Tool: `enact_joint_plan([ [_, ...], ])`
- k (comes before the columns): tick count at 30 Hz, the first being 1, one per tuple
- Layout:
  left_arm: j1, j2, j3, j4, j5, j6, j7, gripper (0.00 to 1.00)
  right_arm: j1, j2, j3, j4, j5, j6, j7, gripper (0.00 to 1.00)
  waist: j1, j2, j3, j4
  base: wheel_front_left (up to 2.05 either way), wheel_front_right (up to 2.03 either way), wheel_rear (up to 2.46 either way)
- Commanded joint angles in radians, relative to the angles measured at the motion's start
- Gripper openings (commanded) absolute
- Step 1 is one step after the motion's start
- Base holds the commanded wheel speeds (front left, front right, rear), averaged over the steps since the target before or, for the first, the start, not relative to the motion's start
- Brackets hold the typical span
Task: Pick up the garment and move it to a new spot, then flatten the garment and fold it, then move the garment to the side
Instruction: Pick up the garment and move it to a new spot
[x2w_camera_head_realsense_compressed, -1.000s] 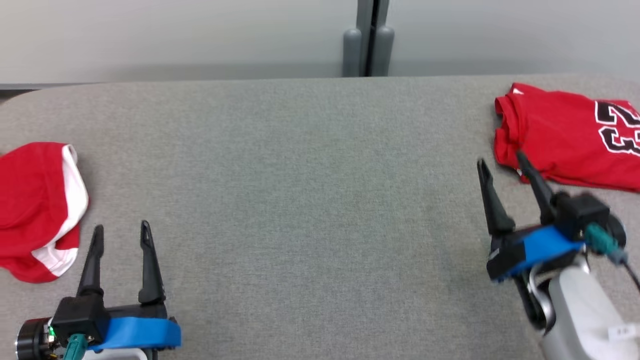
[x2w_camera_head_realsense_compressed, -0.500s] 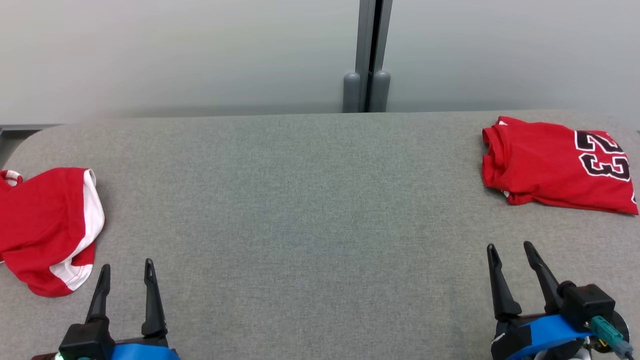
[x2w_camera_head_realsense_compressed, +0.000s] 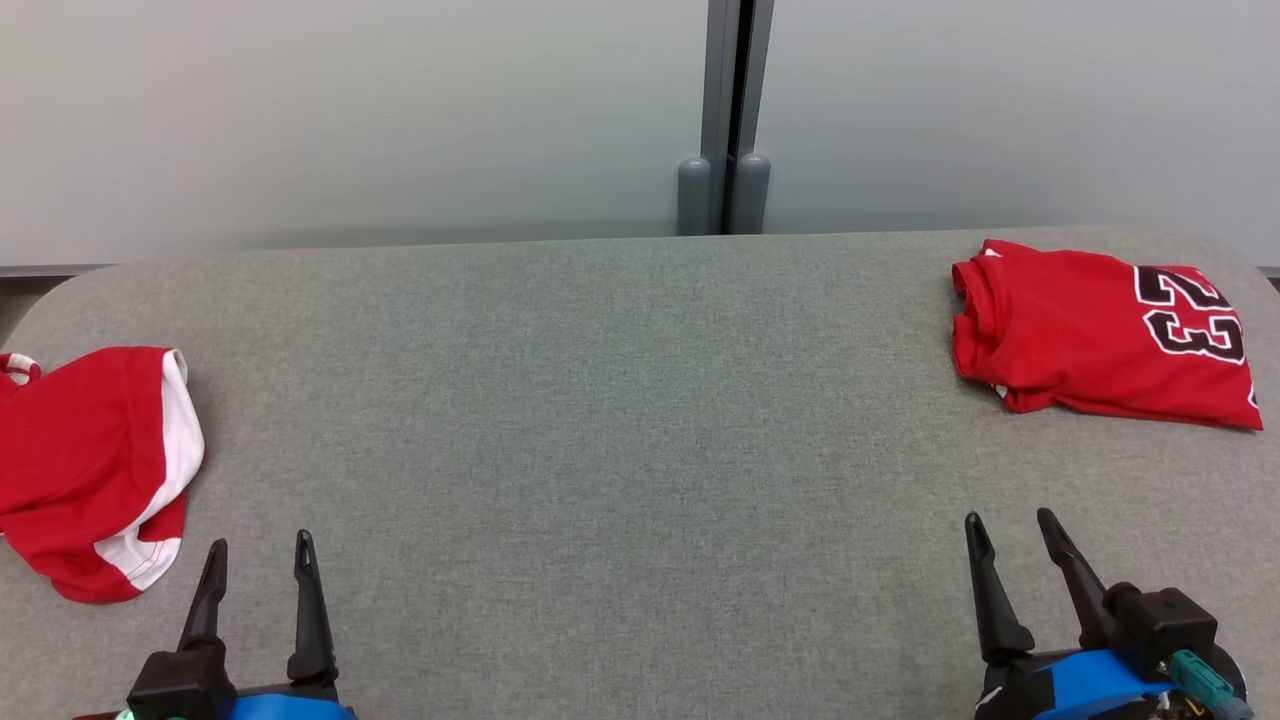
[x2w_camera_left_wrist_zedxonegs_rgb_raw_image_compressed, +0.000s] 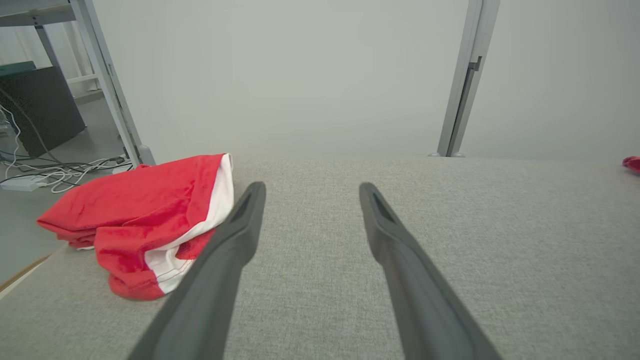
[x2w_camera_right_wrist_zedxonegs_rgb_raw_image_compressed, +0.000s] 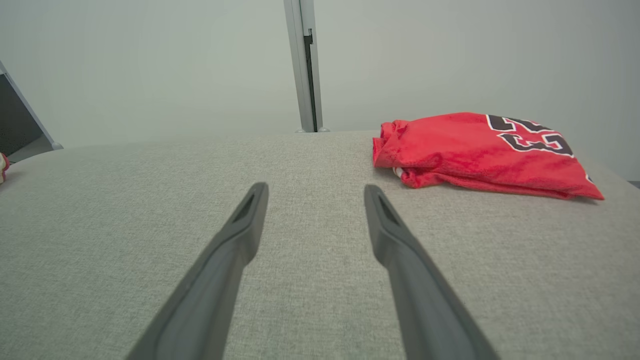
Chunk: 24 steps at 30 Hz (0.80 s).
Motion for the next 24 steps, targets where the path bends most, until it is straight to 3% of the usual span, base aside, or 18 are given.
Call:
enact_joint_plan([
  [1, -0.014, 0.003, 0.006, 0.001, 0.005, -0.002, -0.004, 1.00, 0.005, 0.001, 0.001, 0.003, 0.006, 0.000, -0.003, 1.00, 0.0000, 0.0000, 0.001, 0.000, 0.00, 0.00, 0.00],
  [14, -0.024, 0.002, 0.012, 0.001, 0.011, -0.004, -0.004, 1.00, -0.005, 0.001, 0.006, 0.015, 0.016, 0.000, -0.003, 1.00, 0.0000, 0.0000, 0.007, 0.014, 0.00, 0.00, 0.00],
  [24, -0.032, 0.006, 0.029, -0.033, 0.010, 0.015, -0.004, 1.00, -0.028, 0.001, 0.035, 0.005, 0.023, 0.000, -0.003, 1.00, 0.0000, 0.0000, 0.021, 0.105, 0.00, 0.00, 0.00],
])
